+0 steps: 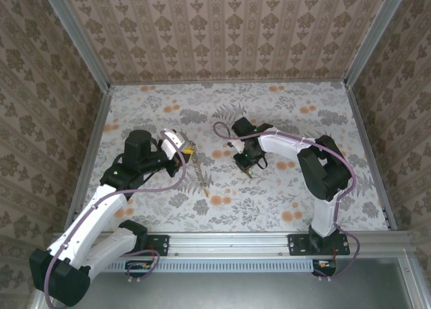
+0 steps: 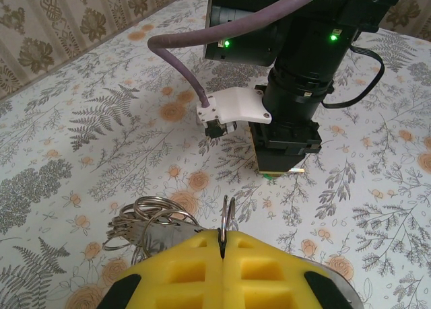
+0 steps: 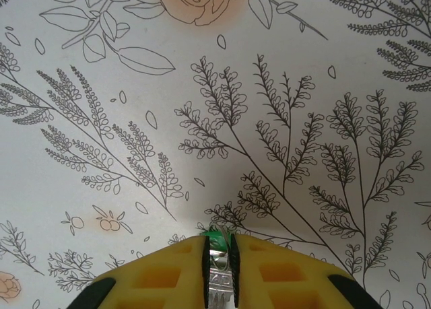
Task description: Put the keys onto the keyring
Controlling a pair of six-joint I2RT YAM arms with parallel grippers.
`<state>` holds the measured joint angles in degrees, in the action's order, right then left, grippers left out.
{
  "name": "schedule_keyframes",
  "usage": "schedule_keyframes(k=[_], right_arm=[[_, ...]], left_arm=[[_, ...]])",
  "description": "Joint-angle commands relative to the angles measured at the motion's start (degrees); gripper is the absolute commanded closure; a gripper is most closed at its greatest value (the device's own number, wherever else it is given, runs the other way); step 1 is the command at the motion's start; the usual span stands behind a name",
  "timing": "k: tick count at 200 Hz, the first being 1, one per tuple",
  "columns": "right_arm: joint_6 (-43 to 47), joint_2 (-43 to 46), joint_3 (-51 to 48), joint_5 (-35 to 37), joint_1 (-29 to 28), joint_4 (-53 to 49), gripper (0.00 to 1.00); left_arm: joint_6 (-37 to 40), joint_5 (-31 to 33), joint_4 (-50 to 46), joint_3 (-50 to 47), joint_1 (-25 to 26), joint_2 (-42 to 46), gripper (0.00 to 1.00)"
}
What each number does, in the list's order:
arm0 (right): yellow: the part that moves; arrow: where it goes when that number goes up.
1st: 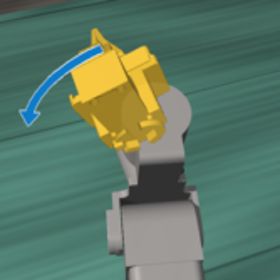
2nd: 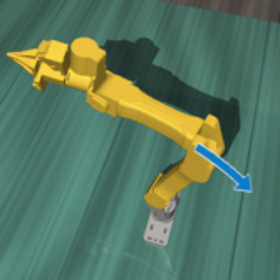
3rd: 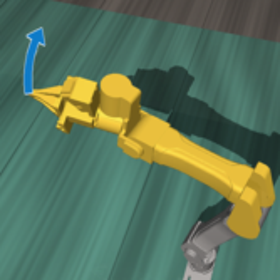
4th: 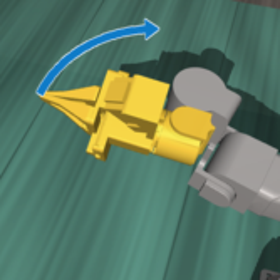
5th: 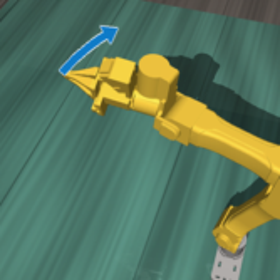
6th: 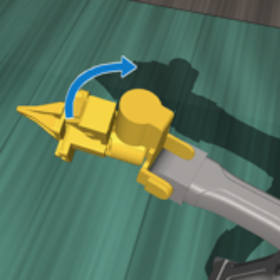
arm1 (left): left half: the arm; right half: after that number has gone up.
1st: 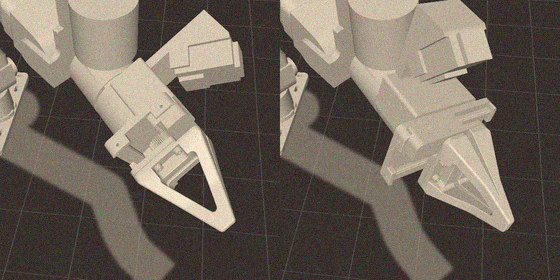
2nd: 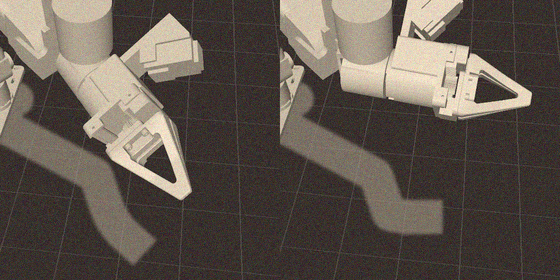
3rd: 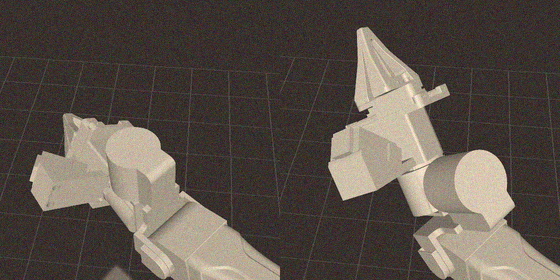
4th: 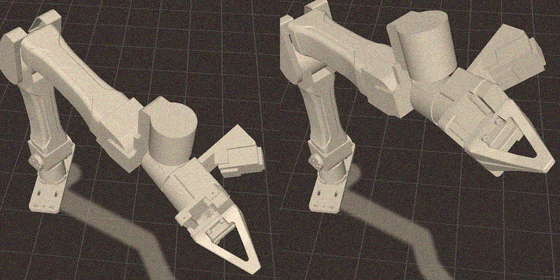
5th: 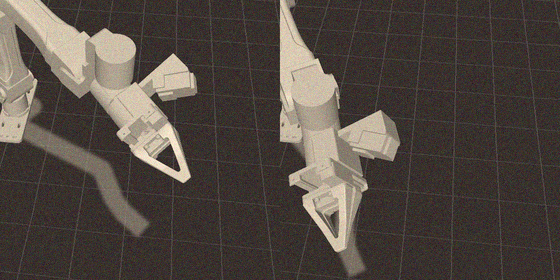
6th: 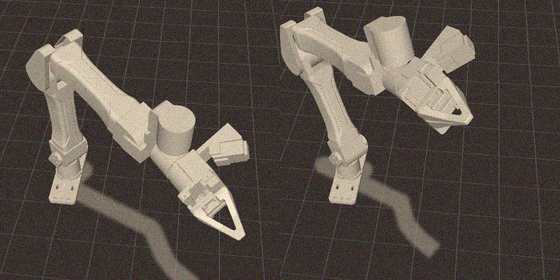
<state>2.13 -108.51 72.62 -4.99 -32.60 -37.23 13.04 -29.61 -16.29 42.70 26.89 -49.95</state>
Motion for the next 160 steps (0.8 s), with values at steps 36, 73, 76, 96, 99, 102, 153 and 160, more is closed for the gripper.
schedule_keyframes(k=[36,73,76,96,99,102,153,160], right_arm=[[-1.56,-0.52,-1.60,-2.06,0.61,0.32,0.76],[-1.78,-0.51,-1.87,-2.91,0.76,0.56,0.78],[-1.78,-0.55,-1.87,-2.98,0.78,0.43,0.78],[-1.85,-0.39,-2.13,-3.14,0.78,0.74,0.78],[-1.79,-0.25,-2.21,-3.17,0.78,0.80,0.78],[-1.76,-0.24,-2.17,-3.22,0.78,0.81,0.78],[-2.11,-0.82,-2.99,-3.70,0.78,1.77,0.79],[-2.13,-0.70,-3.01,-3.79,0.78,1.90,0.81]], left_arm=[[-1.50,-1.59,2.15,-0.25,-0.36,1.37,1.00],[-1.44,-1.51,1.97,-0.12,-0.35,1.36,1.00],[-1.44,-1.51,1.98,-0.11,-0.40,1.35,1.00],[-1.52,-1.42,1.97,-0.01,-0.35,1.38,1.00],[-1.59,-1.34,1.97,0.02,-0.35,1.35,1.00],[-1.61,-1.40,1.97,0.00,-0.35,1.39,1.00],[-1.70,-1.45,1.87,0.10,-0.35,1.50,1.00],[-1.67,-1.51,1.71,0.13,-0.35,1.51,1.00]])
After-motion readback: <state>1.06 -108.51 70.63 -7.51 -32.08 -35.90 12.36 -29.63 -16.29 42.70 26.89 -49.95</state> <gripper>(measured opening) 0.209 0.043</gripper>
